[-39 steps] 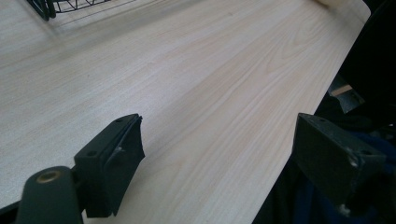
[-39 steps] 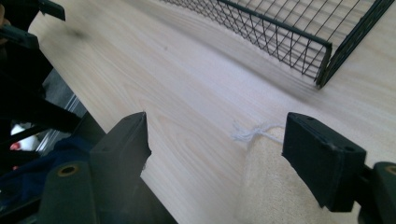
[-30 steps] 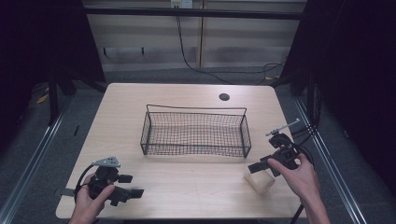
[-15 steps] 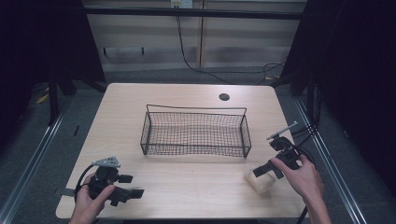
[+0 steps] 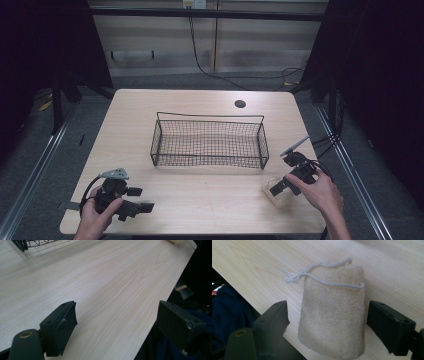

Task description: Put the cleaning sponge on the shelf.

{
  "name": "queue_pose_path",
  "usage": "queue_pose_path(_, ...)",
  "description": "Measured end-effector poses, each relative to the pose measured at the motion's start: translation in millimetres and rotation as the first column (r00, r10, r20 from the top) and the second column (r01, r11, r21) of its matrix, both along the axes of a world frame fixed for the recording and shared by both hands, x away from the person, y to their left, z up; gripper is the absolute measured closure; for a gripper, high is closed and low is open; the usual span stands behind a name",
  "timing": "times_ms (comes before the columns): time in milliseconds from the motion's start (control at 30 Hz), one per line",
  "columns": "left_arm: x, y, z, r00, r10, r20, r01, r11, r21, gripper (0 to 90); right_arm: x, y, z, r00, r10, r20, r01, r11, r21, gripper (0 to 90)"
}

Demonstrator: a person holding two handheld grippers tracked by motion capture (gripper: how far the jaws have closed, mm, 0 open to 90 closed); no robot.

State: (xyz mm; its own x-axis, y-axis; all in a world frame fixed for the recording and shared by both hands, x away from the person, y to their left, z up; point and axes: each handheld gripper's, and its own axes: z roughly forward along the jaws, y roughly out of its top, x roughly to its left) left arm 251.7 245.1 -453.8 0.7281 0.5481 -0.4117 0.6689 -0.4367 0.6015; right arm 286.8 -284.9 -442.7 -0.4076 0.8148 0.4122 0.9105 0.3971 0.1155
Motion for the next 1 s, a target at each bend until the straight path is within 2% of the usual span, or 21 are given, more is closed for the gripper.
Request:
queue_pose_path(233,0.1,-0.1,0.1,1.0,-0.001,0.0,0.001,1.0,-0.001,16.3,1.3,4.4,-6.6,0.9994,0.011,-0.033,-0.012,0.9996,-0.024,16.7)
queue_pose_path(267,0.2,0.0,0.2,1.0,-0.001,0.001,0.001,1.0,-0.001,16.3,1.9,6.4,-9.8,0.9989,0.023,-0.04,-0.025,0.9989,-0.041,17.9)
queue_pose_path(567,-0.2,0.1,0.3,1.0,0.003,0.004,-0.003,1.0,-0.002,16.3,2.2,16.5,-17.1,0.9965,0.053,-0.065,-0.059,0.9941,-0.091,24.6)
queue_pose_path(1000,-0.1,0.3,0.4,1.0,0.0,0.006,0.0,1.0,-0.002,16.3,0.9,17.1,-17.0,0.9962,0.051,-0.07,-0.058,0.9934,-0.099,26.6)
